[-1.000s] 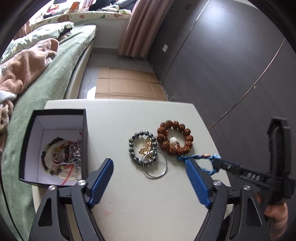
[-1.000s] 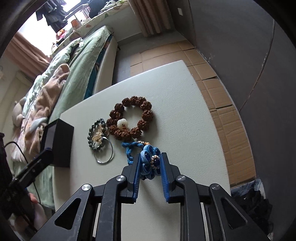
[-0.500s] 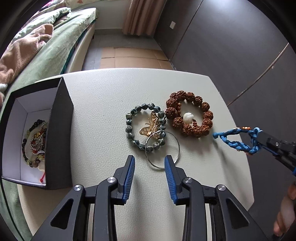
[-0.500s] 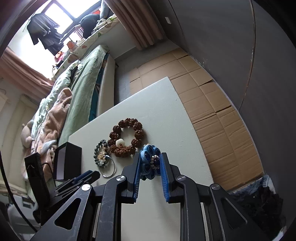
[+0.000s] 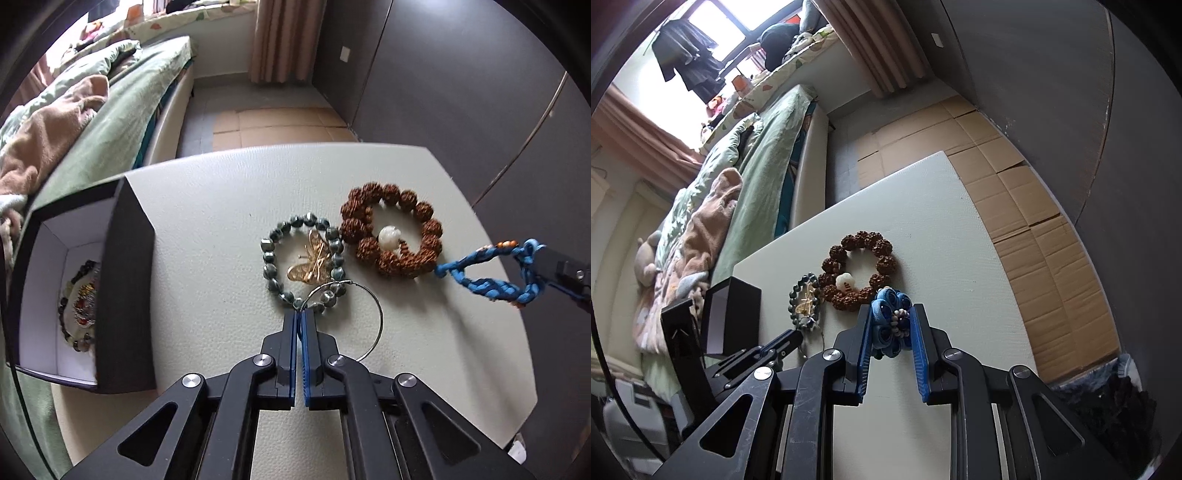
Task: Organize jewelry
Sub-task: 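Carry the blue bracelet over the box and open the right tool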
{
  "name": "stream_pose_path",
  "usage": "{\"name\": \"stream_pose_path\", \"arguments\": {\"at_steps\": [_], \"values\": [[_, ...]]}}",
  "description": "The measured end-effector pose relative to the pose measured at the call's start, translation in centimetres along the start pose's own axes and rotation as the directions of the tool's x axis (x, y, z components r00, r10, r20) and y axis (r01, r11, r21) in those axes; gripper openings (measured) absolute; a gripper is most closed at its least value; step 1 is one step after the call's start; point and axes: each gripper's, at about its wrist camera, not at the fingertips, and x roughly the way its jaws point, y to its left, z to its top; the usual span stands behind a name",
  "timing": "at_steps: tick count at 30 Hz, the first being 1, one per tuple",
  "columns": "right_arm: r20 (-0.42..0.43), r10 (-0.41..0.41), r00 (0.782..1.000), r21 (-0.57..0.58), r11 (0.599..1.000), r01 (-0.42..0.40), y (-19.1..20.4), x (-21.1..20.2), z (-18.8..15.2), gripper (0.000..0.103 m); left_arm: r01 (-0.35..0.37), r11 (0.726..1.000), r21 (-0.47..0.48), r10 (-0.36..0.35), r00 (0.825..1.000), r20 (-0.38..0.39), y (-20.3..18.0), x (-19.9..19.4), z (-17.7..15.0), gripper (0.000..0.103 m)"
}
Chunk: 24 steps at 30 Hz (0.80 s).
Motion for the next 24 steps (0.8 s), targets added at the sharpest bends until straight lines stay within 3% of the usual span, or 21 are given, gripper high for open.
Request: {"name": "stream_pose_path", "arguments": {"at_steps": [6, 12, 24], "values": [[0.038, 0.063, 0.997, -0.011, 0.998, -0.062, 1.1, -0.8, 0.1, 0.021, 0.076, 0.996, -0.046, -0.073, 0.996, 0.052, 0.9, -2.6, 0.7, 0.002], [0.064, 0.149, 0.987, -0.034, 0.988, -0.147, 3.2, -1.2, 0.0, 0.021, 0.113, 0.989, -0.092, -0.102, 0.988, 0.117, 2.9, -5.2, 1.2, 0.002], [0.086, 0.312, 0.946, -0.048, 0.95, -0.309, 7.9, 0.0, -0.4, 0.021, 0.108, 0.97, -0.217, -0.06, 0.975, 0.216, 9.1, -8.8, 1.7, 0.002]]}}
